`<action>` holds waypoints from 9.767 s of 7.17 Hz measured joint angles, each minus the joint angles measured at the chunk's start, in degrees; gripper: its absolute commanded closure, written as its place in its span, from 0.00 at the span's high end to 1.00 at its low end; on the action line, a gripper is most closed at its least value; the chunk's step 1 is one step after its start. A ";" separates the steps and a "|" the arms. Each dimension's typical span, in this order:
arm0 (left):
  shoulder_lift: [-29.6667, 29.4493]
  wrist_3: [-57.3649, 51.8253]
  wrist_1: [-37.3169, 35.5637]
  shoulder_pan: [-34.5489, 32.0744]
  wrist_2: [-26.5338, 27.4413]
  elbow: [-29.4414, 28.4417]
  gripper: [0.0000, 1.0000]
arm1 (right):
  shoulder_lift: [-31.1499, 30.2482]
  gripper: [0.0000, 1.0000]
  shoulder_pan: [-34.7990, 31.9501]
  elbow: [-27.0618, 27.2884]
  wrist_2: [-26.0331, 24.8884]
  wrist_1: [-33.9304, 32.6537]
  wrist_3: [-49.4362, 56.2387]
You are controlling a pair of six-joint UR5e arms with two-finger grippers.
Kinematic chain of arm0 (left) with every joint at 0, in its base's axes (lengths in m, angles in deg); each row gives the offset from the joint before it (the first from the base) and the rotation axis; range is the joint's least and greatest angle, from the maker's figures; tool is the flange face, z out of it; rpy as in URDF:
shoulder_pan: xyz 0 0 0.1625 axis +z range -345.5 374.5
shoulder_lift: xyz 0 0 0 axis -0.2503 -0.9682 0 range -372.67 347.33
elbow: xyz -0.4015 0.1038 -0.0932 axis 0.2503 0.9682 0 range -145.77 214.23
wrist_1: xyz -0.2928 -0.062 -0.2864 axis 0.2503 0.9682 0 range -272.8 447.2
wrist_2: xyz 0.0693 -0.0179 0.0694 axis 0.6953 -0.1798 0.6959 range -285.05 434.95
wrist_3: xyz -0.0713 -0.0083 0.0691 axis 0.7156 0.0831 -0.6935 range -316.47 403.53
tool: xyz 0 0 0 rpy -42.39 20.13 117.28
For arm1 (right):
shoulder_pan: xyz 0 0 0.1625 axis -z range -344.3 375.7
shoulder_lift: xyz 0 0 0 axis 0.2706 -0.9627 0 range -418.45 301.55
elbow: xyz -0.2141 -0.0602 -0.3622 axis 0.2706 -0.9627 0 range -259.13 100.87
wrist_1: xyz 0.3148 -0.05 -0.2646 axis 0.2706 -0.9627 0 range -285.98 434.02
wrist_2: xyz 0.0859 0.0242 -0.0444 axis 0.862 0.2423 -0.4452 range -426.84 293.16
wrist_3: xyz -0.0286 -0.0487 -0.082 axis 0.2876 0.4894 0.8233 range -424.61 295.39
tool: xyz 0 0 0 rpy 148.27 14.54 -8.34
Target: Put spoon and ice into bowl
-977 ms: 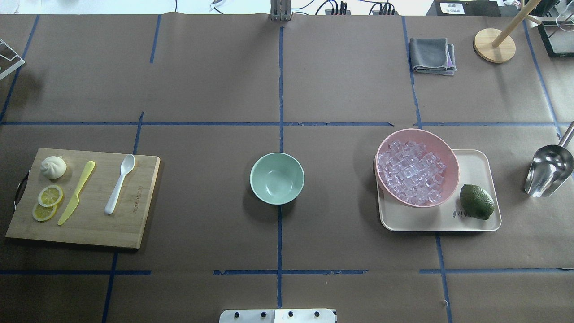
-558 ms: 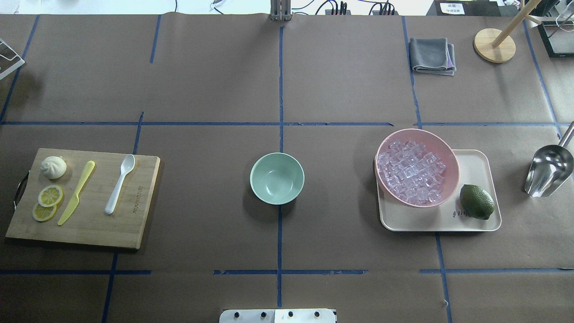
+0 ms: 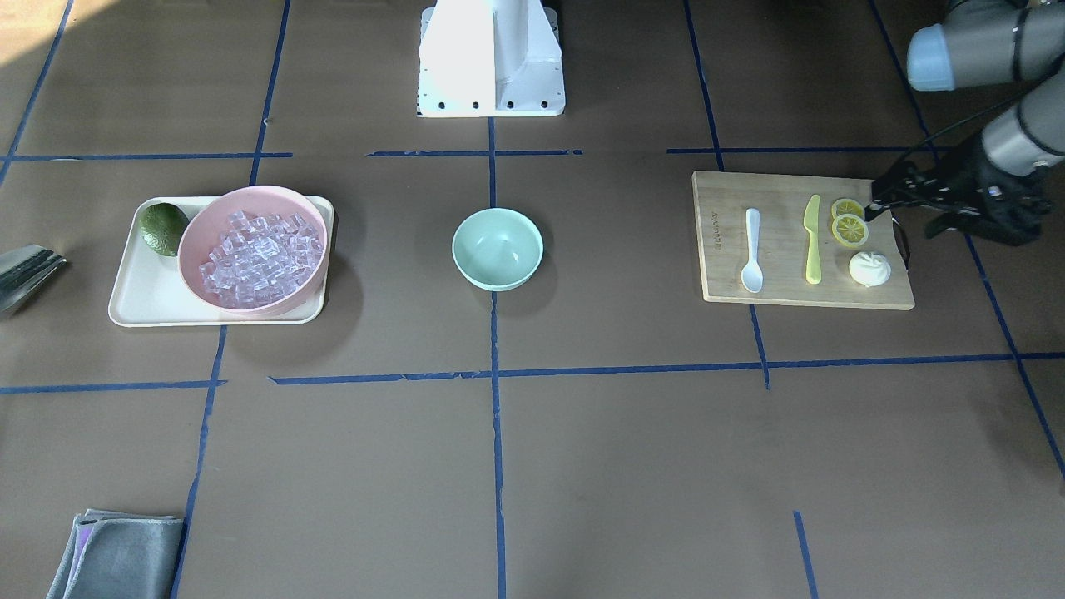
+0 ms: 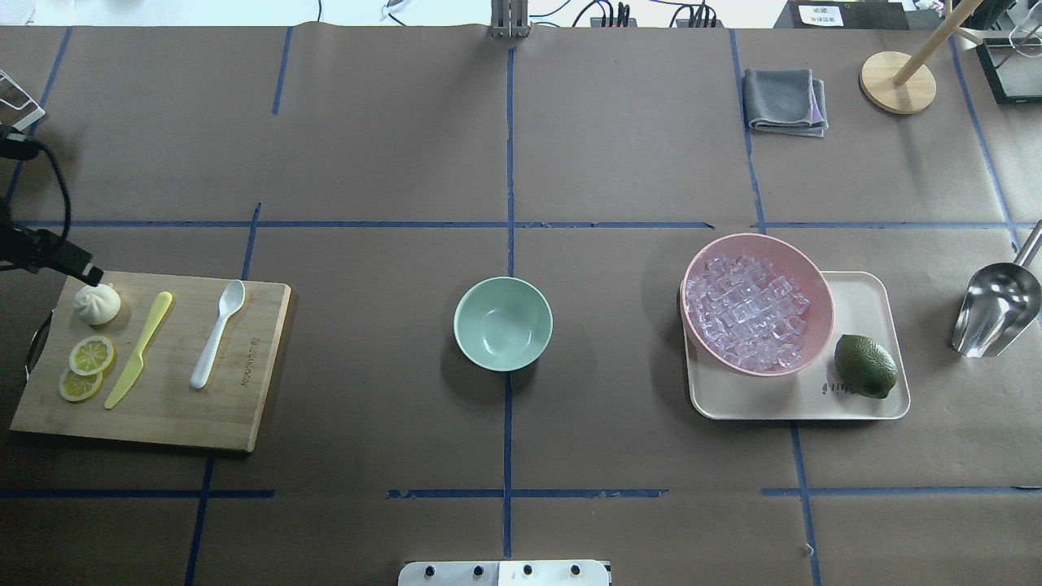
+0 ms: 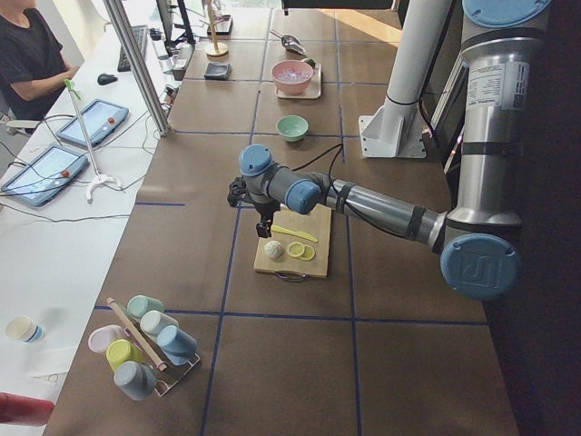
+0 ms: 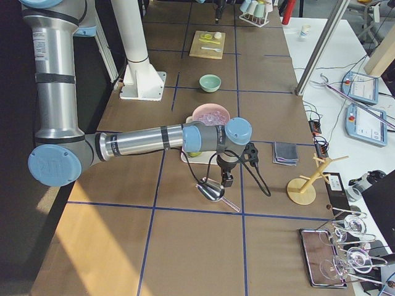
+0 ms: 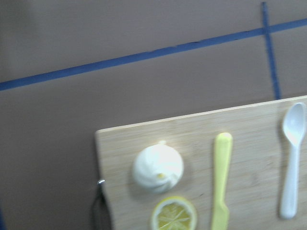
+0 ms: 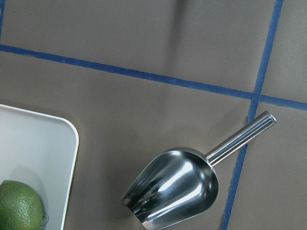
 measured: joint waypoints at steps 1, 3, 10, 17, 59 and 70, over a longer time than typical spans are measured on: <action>-1.77 4.28 1.41 4.28 3.41 0.04 1.00 | -0.13 1.00 0.04 0.23 0.07 0.00 0.00; -3.60 8.11 2.37 10.36 8.67 -1.35 1.00 | -0.54 1.00 0.56 0.95 0.61 0.00 0.00; -6.76 10.93 2.57 17.54 15.45 -4.26 0.86 | -0.62 1.00 1.29 1.61 1.07 0.01 0.06; -7.62 11.27 2.66 17.77 15.42 -5.51 0.04 | -0.61 1.00 1.91 1.40 1.04 0.00 0.09; -24.25 41.88 -1.21 28.06 21.30 5.54 0.93 | 9.50 0.00 44.12 11.62 -26.92 16.96 -59.24; -12.58 41.19 -1.21 21.41 20.87 15.07 0.99 | 38.37 0.08 54.93 -1.77 -34.10 17.18 -84.66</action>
